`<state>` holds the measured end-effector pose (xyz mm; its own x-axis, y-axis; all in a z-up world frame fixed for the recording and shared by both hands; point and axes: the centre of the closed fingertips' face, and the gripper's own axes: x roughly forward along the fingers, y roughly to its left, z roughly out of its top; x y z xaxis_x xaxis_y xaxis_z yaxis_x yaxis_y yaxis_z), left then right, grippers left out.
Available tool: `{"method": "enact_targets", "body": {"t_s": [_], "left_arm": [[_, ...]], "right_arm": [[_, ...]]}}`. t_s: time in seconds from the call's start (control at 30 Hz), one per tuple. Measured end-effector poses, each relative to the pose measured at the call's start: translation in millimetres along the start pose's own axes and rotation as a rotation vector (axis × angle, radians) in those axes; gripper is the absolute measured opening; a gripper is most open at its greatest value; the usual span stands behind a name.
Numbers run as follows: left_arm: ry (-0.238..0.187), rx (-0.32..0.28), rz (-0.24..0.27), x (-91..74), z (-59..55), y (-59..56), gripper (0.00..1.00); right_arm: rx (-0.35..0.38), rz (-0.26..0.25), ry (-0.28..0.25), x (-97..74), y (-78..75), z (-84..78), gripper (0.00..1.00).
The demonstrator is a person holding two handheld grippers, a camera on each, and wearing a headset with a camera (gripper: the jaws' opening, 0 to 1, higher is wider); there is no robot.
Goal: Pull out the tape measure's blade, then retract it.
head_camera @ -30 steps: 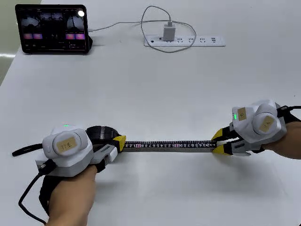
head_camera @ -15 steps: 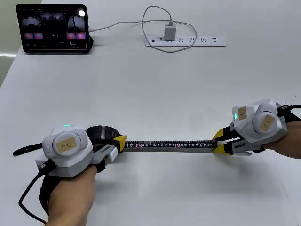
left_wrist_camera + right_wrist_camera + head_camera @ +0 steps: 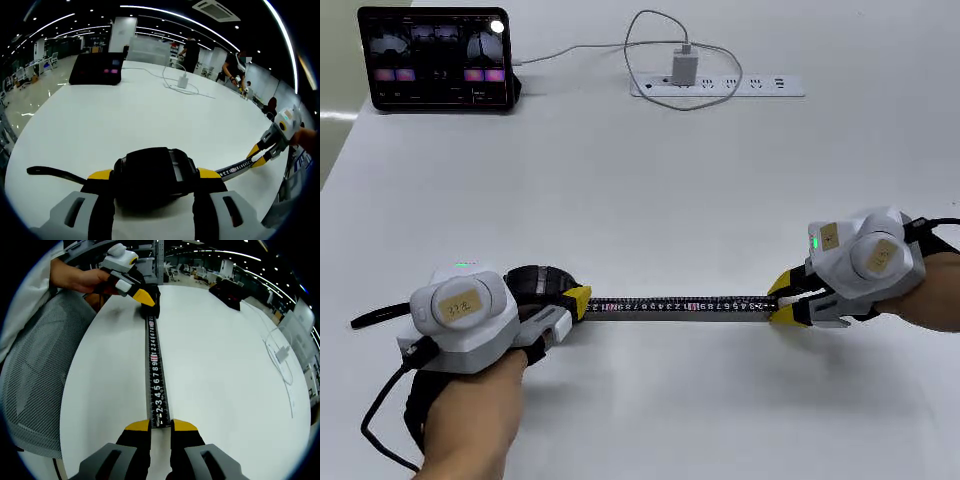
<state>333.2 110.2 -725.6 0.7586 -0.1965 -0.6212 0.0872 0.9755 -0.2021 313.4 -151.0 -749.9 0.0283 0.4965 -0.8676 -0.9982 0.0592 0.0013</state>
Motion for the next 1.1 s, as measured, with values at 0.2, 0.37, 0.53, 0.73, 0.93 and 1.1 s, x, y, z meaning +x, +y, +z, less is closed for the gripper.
{"method": "enact_targets", "body": {"t_s": [0.2, 0.37, 0.53, 0.73, 0.93, 1.1], "left_arm": [[-0.001, -0.007, -0.003, -0.3, -0.3, 0.6, 0.58], [-0.005, -0.018, -0.008, -0.7, -0.1, 1.3, 0.59], [-0.005, -0.021, -0.011, -0.5, 0.1, 1.7, 0.59], [-0.004, -0.024, -0.016, -0.4, -0.1, 1.8, 0.59], [-0.002, -0.029, -0.019, 0.1, -0.1, 2.1, 0.59], [-0.002, -0.031, -0.021, 0.7, -0.5, 2.4, 0.59]], "right_arm": [[-0.007, 0.011, -0.013, 5.1, -0.6, 9.5, 0.11], [-0.005, 0.018, -0.017, 7.6, -2.1, 11.5, 0.11], [-0.006, 0.026, -0.02, 9.8, -1.5, 14.8, 0.1], [0.0, 0.032, -0.029, 13.5, -1.3, 19.5, 0.1], [0.0, 0.036, -0.034, 16.4, -1.6, 24.7, 0.1], [0.002, 0.039, -0.039, 17.8, -1.2, 28.8, 0.1]]}}
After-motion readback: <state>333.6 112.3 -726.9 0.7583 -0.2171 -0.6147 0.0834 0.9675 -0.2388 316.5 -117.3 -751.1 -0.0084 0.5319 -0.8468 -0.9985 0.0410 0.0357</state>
